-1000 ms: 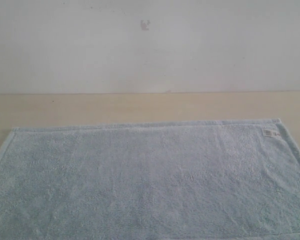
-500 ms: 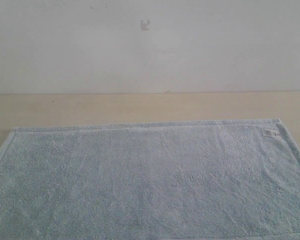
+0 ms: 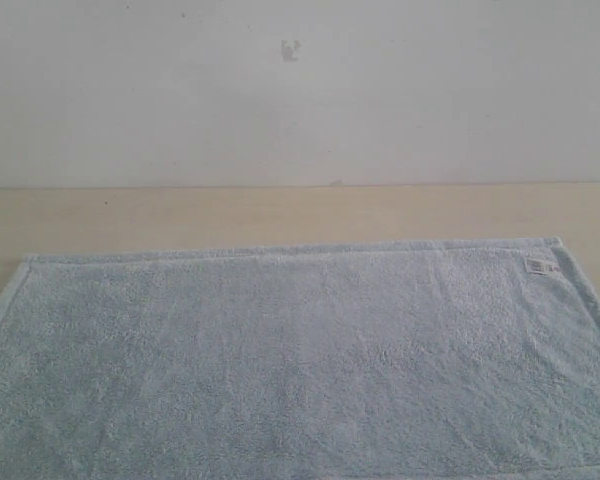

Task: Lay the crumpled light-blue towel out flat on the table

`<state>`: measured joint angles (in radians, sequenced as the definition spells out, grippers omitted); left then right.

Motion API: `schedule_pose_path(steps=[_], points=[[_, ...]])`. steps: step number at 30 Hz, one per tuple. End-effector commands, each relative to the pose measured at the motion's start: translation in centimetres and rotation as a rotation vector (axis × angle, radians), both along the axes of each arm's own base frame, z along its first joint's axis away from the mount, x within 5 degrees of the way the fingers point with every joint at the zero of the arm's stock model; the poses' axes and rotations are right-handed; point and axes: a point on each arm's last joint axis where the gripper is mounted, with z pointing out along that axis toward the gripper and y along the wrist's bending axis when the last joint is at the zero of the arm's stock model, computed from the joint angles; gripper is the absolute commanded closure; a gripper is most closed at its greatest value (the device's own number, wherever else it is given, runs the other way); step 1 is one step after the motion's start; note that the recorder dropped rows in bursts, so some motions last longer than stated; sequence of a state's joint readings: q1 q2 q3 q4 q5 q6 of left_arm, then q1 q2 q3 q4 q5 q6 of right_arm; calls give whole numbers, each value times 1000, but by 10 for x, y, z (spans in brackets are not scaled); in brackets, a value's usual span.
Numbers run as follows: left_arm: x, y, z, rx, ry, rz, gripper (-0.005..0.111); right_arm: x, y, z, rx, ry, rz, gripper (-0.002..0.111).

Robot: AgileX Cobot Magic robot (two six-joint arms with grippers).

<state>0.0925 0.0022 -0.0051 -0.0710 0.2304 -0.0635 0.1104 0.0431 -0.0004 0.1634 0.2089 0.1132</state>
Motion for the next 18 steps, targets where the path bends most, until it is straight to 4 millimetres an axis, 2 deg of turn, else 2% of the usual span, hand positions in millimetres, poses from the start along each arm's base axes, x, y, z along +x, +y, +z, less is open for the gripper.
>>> schedule_pose_path(steps=[1,18], points=[[0,0,-2,6,13,1,103,0,0,-1,-11,5,-1,108],[0,0,-2,6,7,2,103,0,0,-1,-11,5,-1,108]])
